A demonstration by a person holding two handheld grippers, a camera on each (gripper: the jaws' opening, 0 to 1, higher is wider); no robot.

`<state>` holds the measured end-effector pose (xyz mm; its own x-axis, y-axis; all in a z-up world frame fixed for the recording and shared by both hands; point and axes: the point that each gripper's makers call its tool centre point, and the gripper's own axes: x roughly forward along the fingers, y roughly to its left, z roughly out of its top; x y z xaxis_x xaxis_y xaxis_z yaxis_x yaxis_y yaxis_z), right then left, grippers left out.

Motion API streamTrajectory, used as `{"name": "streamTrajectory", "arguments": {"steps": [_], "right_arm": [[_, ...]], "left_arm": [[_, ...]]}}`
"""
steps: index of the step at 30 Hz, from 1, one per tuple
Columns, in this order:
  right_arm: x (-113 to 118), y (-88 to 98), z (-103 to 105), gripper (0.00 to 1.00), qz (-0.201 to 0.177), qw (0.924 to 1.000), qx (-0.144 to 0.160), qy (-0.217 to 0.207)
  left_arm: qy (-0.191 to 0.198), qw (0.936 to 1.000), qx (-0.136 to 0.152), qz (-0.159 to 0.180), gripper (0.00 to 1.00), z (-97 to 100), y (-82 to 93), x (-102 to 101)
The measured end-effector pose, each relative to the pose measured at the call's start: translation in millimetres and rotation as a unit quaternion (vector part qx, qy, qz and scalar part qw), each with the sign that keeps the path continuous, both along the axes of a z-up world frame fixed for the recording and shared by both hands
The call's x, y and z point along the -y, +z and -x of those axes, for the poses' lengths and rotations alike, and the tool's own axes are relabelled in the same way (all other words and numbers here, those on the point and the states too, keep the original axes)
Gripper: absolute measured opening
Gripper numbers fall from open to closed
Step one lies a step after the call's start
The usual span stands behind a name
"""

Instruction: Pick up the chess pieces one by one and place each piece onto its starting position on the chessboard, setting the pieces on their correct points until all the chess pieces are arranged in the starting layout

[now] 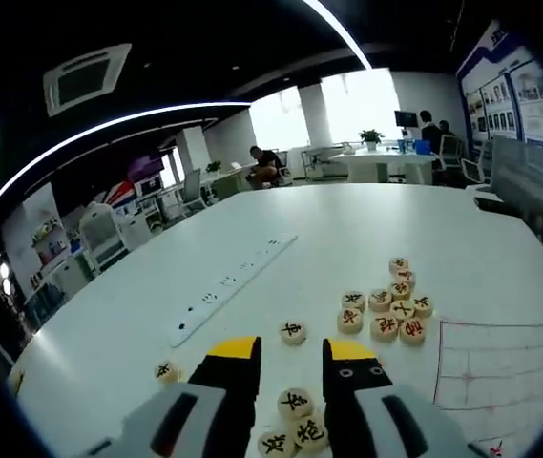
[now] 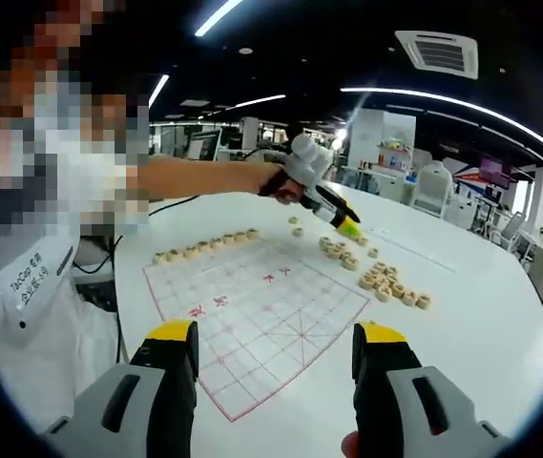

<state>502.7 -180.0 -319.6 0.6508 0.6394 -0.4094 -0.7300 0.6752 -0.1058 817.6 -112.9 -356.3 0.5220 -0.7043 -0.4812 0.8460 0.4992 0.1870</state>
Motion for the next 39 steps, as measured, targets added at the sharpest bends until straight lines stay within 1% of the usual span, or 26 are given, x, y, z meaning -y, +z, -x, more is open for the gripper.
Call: {"name": "streamTrajectory", "arguments": {"steps": [2, 4, 5, 8, 10, 13, 15, 17, 19, 20, 21, 22, 25, 28, 31, 34, 36, 37, 39], "right_arm": [[0.9, 0.3, -0.2, 0.65, 0.0, 1.0, 0.001, -0.001], [0.3, 0.0, -1.0, 0.65, 0.0, 1.0, 0.001, -0.002], [-0.1, 0.2, -1.2, 0.65, -0.001, 1.0, 0.002, -0.002], [-0.1, -0.4, -1.7, 0.65, 0.0, 1.0, 0.001, -0.002], [0.1, -0.7, -2.4, 0.65, 0.001, 1.0, 0.001, -0.003], [-0.6, -0.4, -1.5, 0.65, 0.001, 1.0, 0.001, -0.002], [-0.7, -0.4, -1.1, 0.65, 0.001, 1.0, 0.001, -0.001], [-0.3, -0.1, -1.4, 0.65, 0.001, 1.0, 0.001, -0.001], [-0.1, 0.0, -1.4, 0.65, 0.0, 1.0, 0.001, -0.001], [-0.1, -0.1, -1.4, 0.65, 0.001, 1.0, 0.001, -0.001], [-0.2, -1.4, -0.2, 0.65, 0.002, 1.0, 0.002, -0.001], [-0.3, -1.7, 0.1, 0.65, 0.002, 1.0, 0.002, -0.001], [0.2, -2.2, -0.6, 0.65, 0.002, 1.0, 0.002, -0.001], [1.1, -0.6, -0.2, 0.65, 0.002, 1.0, 0.003, -0.002], [1.0, -0.1, -0.8, 0.65, 0.001, 1.0, 0.004, -0.002], [0.7, 0.4, -0.9, 0.65, 0.0, 1.0, 0.004, -0.001], [0.4, 2.0, -0.4, 0.65, 0.0, 1.0, 0.006, 0.0], [-0.5, 2.6, 0.4, 0.65, 0.0, 1.0, 0.008, 0.001], [-2.8, 4.3, 2.2, 0.65, 0.001, 0.9999, 0.01, 0.004]], "left_arm": [[0.006, 0.9999, -0.009, 0.004, 0.27, -9.5, -9.1, 5.7], [0.011, 0.9994, -0.029, 0.015, 0.27, -12.4, -16.2, 10.3], [0.014, 0.9992, -0.035, 0.013, 0.27, -14.5, -20.2, 11.4], [0.016, 0.9992, -0.036, 0.01, 0.27, -17.4, -26.7, 14.7], [0.017, 0.9989, -0.04, 0.016, 0.27, -19.3, -27.9, 17.7], [0.02, 0.9987, -0.045, 0.014, 0.27, -22.9, -32.3, 22.3], [0.021, 0.998, -0.057, 0.019, 0.27, -21.5, -34.9, 26.9], [0.024, 0.998, -0.058, 0.01, 0.27, -23.2, -39.9, 29.2], [0.027, 0.9976, -0.062, 0.011, 0.27, -25.8, -43.3, 30.5], [0.029, 0.9974, -0.065, 0.011, 0.26, -27.7, -44.9, 31.6], [0.032, 0.9973, -0.066, 0.01, 0.21, -28.5, -47.2, 31.8], [0.035, 0.9974, -0.063, 0.008, 0.2, -28.9, -48.4, 31.2], [0.039, 0.9971, -0.064, 0.015, 0.2, -28.6, -47.6, 30.9], [0.038, 0.9979, -0.052, 0.008, 0.2, -27.4, -41.2, 23.9], [0.036, 0.9983, -0.046, 0.006, 0.2, -19.4, -26.3, 11.3], [0.042, 0.9983, -0.039, 0.015, 0.2, -7.3, -7.8, -6.7], [0.047, 0.9979, -0.037, 0.026, 0.2, 6.0, 3.9, -20.2], [0.049, 0.9974, -0.041, 0.035, 0.2, 14.7, 8.7, -26.3], [0.049, 0.9968, -0.045, 0.044, 0.2, 36.9, 17.2, -42.7]]}}
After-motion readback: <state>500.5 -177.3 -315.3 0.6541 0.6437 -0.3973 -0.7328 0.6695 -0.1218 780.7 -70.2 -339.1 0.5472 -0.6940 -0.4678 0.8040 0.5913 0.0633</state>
